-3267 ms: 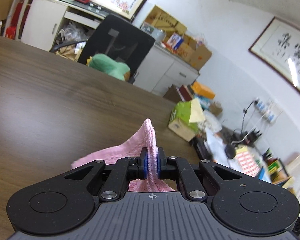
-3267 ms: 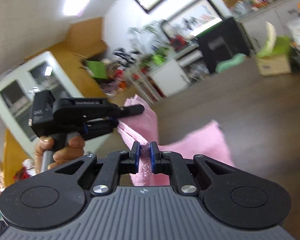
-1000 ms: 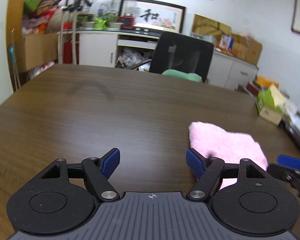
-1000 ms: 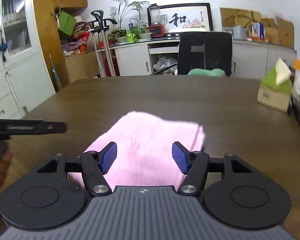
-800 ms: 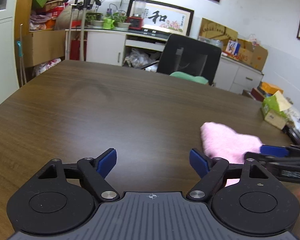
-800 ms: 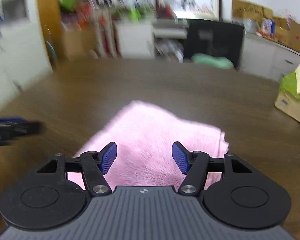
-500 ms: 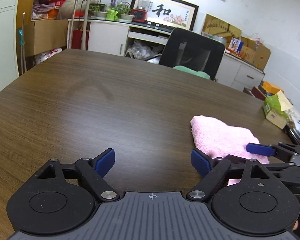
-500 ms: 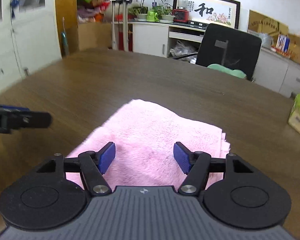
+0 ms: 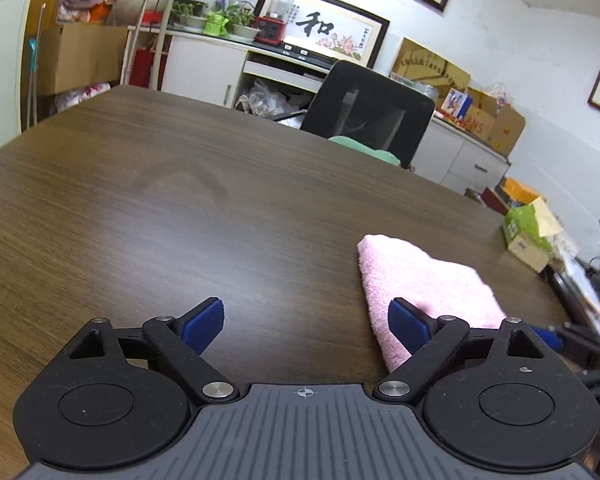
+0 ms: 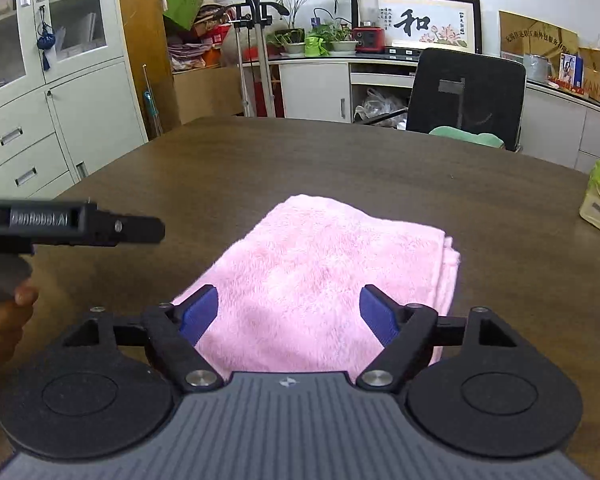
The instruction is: Fold towel
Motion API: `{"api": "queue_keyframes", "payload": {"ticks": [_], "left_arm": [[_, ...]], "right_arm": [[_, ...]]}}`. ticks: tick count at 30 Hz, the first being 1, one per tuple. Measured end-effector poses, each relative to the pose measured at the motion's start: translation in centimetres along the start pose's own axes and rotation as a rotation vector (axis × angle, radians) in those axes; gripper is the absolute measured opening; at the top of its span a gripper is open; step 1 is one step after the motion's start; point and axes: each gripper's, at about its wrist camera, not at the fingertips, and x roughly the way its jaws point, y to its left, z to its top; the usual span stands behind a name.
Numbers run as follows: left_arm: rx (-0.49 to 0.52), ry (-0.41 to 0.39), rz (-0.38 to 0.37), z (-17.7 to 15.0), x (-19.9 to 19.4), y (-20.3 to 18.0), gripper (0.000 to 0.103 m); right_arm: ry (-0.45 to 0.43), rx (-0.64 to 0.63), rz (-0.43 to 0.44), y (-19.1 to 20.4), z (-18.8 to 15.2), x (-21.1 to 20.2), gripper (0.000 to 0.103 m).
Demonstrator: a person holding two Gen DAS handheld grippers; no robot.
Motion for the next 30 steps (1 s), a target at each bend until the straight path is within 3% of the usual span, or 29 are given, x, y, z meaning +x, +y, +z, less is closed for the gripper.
{"api": "queue_keyframes", "payload": {"ticks": [5,9,18,23,30], "left_arm": [[0.016,-0.011,0.005,-0.3,0.0,-0.4,0.095],[0.008,-0.009,-0.011,-0.2,0.0,-0.3,0.095],[0.062,0.010,-0.030,-1.2,-0.1,-1.5,0.098],[0.083,0.012,-0.012,-1.6,0.1,-1.5,0.101],[0.094,0.035,0.045,-2.1,0.5,0.1,0.102]], "right_arm": [[0.015,-0.009,-0.019,0.2,-0.8,0.5,0.085],[-0.013,0.089,0.027,-1.3,-1.1,-1.2,0.086],[-0.066,0.190,-0.042,-4.0,-3.3,-3.3,0.088],[-0.133,0.294,-0.145,-6.6,-3.9,-5.2,0.095],[-0.082,0.425,-0.317,-10.6,-4.9,-5.5,0.096]]}}
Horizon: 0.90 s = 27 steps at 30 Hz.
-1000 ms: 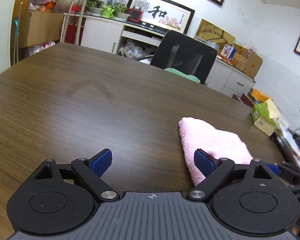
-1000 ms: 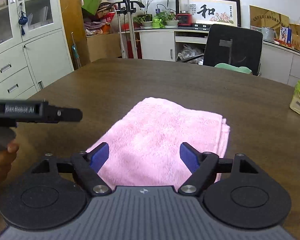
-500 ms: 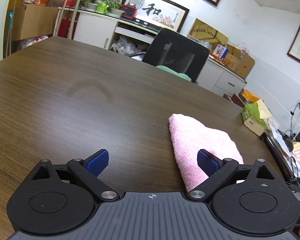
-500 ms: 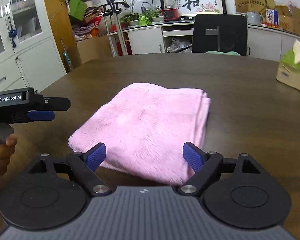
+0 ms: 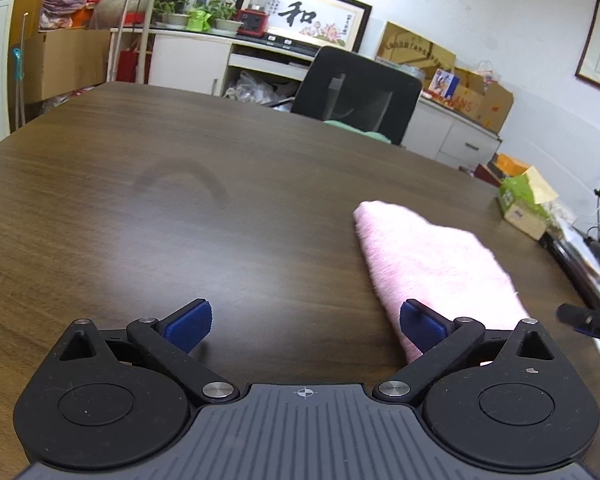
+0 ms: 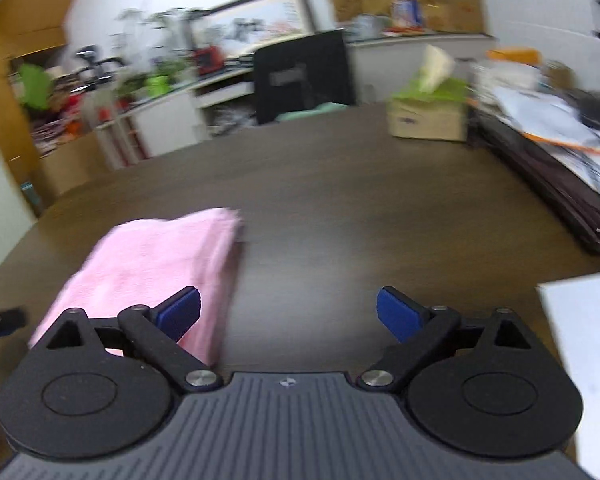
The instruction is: Fold towel
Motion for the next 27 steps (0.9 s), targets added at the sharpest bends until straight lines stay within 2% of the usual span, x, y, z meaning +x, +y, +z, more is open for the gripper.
{"api": "queue_keyframes", "payload": {"ticks": [6,10,14,20,24,27], "left_arm": [[0.010,-0.002,0.022,-0.2,0.0,0.1,0.103],[0.042,-0.004,0.027,-0.5,-0.1,-0.5,0.103],[0.087,-0.004,0.038,-1.1,-0.1,-1.5,0.103],[0.139,-0.002,0.028,-2.2,-0.4,-3.2,0.103],[0.200,-0.004,0.065,-3.1,-0.3,-4.8,0.103],[0.196,-0.006,0.061,-3.4,-0.4,-5.1,0.103]], "right_arm": [[0.040,-0.029,-0.132,-0.6,-0.7,1.0,0.098],[0.051,-0.069,-0.168,-0.1,-1.3,1.1,0.102],[0.058,-0.148,-0.206,1.2,-1.9,1.0,0.102],[0.049,-0.164,-0.177,1.4,-3.0,-0.2,0.102],[0.052,-0.173,-0.157,1.5,-3.6,-1.0,0.103],[0.052,-0.173,-0.159,1.6,-3.7,-1.3,0.103]]}}
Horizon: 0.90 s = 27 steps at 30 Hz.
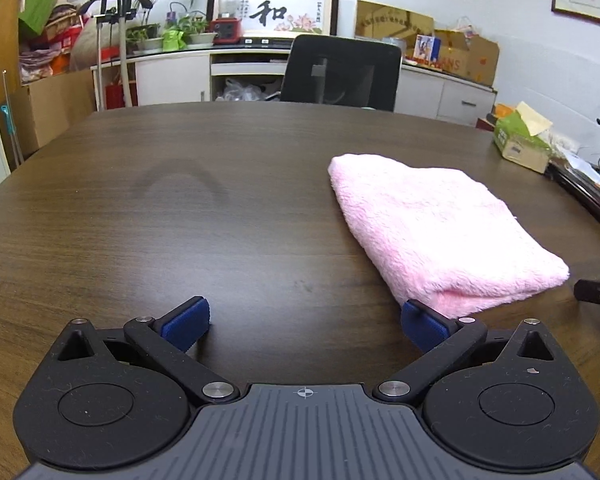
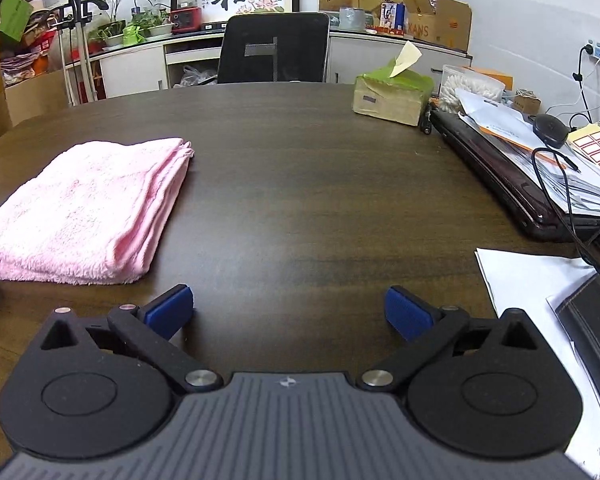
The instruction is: Fold towel
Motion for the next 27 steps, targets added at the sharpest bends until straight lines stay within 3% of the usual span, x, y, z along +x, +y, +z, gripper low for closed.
{"api": "queue_keyframes", "payload": {"ticks": [6,19,27], "left_arm": [[0.060,0.028,0.072,-0.5,-0.1,-1.9,0.103],[-0.025,0.024,0.174,-1.3,-1.1,-3.1,0.103],[-0.037,0.023,0.188,-1.4,-1.4,-3.8,0.103]], "right_arm": [[0.001,0.008,-0.004,0.4,-0.2,-0.5,0.103],[0.002,0.011,-0.003,1.8,-1.3,-1.6,0.103],[0.002,-0.014,0.024,3.5,-1.9,-2.3,0.103]]}}
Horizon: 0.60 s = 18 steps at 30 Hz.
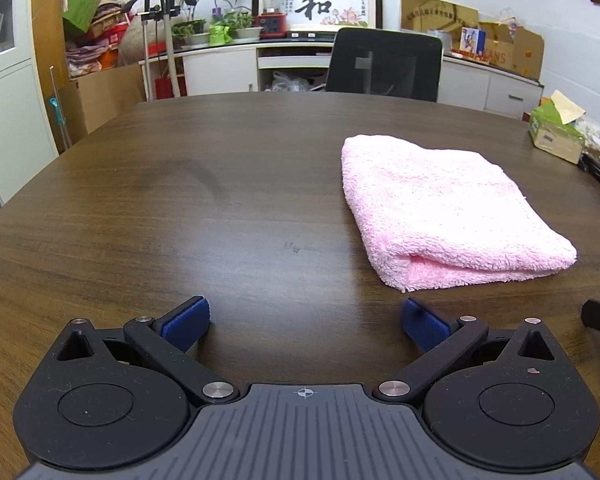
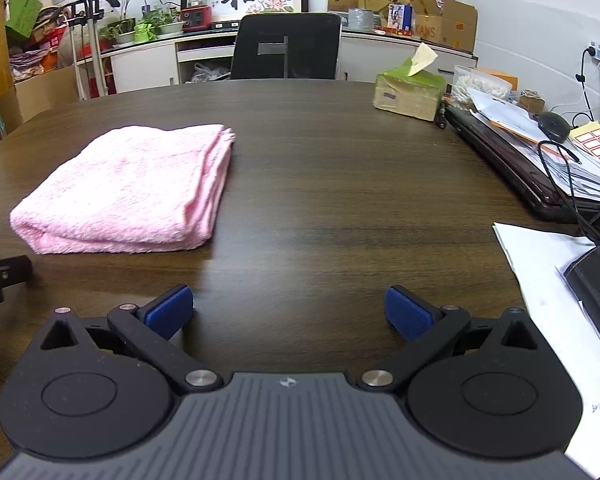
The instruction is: Fold towel
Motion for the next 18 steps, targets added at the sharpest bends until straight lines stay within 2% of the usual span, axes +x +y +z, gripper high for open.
{"api": "queue_keyframes", "payload": {"ticks": [18], "left_arm": [[0.005,0.000,-0.005,-0.1,0.1,0.3,0.103]], "right_arm": [[0.001,-0.022,0.026,1.3,-0.5,-0.7,0.103]]}}
